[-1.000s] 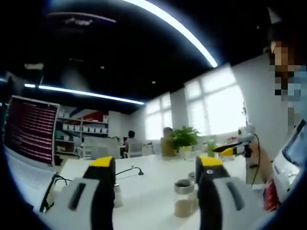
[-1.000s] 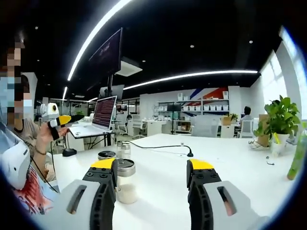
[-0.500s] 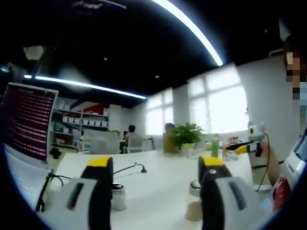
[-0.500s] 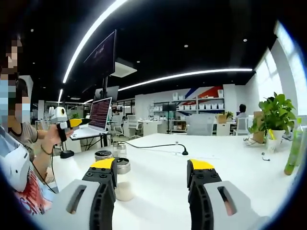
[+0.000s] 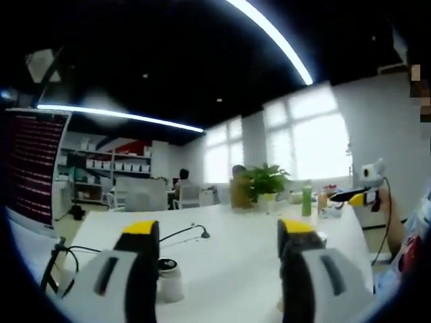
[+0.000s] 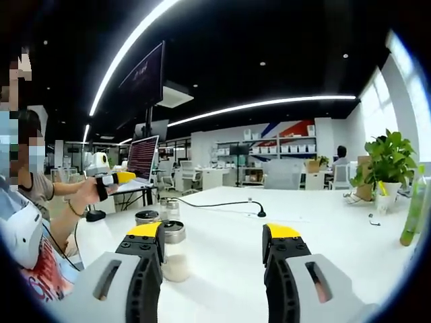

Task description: Rotate the seasoning bottle until the label or dispensing opening points toward the visible target arrow and the bottle remains upright within the marked orientation range

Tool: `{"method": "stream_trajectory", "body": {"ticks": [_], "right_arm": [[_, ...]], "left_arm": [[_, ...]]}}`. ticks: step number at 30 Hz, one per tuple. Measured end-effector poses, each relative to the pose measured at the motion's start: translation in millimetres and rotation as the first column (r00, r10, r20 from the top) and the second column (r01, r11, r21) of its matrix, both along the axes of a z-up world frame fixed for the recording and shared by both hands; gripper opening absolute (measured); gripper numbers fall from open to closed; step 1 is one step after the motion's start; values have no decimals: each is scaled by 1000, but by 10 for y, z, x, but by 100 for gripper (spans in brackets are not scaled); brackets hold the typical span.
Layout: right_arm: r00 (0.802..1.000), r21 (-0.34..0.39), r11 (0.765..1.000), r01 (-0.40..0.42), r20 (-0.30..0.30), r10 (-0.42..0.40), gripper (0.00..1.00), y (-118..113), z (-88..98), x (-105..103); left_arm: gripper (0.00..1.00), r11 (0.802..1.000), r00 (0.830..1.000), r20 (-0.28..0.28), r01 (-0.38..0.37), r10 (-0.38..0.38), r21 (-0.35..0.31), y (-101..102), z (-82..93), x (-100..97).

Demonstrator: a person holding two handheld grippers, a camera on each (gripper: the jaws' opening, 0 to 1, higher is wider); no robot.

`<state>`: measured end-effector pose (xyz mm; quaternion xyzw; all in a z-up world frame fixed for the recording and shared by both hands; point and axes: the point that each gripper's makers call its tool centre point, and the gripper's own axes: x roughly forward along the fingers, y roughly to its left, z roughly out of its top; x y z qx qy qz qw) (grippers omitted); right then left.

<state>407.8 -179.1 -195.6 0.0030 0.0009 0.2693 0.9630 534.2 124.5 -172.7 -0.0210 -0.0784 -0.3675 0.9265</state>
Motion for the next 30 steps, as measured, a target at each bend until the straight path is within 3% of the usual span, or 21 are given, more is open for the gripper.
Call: {"method": "stream_trajectory", "body": {"ticks": [8, 14, 15, 16, 19, 21, 26, 30], "right_arm": [[1000, 1, 1000, -6, -6, 6, 60, 10, -15, -6], [1000, 3, 1000, -7, -12, 7, 60, 5, -28, 2], [1000, 3, 1000, -8, -13, 8, 60, 6, -30, 1], [1000, 0, 1000, -9, -14, 9, 60, 5, -34, 1], [1000, -3, 1000, -10, -17, 10, 60, 0, -40, 0], [1000, -8, 1000, -9, -13, 9, 60, -8, -33, -9], [1000, -6, 1000, 2, -9, -2, 60, -46, -14, -13], [1000, -1, 1000, -7, -22, 7, 60, -33, -39, -7]], "left_arm": [[67, 999, 998, -39, -49, 50, 24, 75, -202, 344], [65, 999, 996, -68, -49, 50, 22, 17, -347, 505], [65, 1000, 994, -104, -17, 15, -22, -41, -366, 485], [65, 1000, 992, -124, -19, 16, -18, -51, -403, 506], [64, 998, 994, -98, -54, 55, 19, -60, -457, 584], [58, 988, 988, -90, -120, 129, 93, -1, -564, 693], [56, 990, 983, -133, -114, 125, 87, -70, -709, 799], [56, 979, 975, -123, -173, 187, 110, -26, -768, 921]]}}
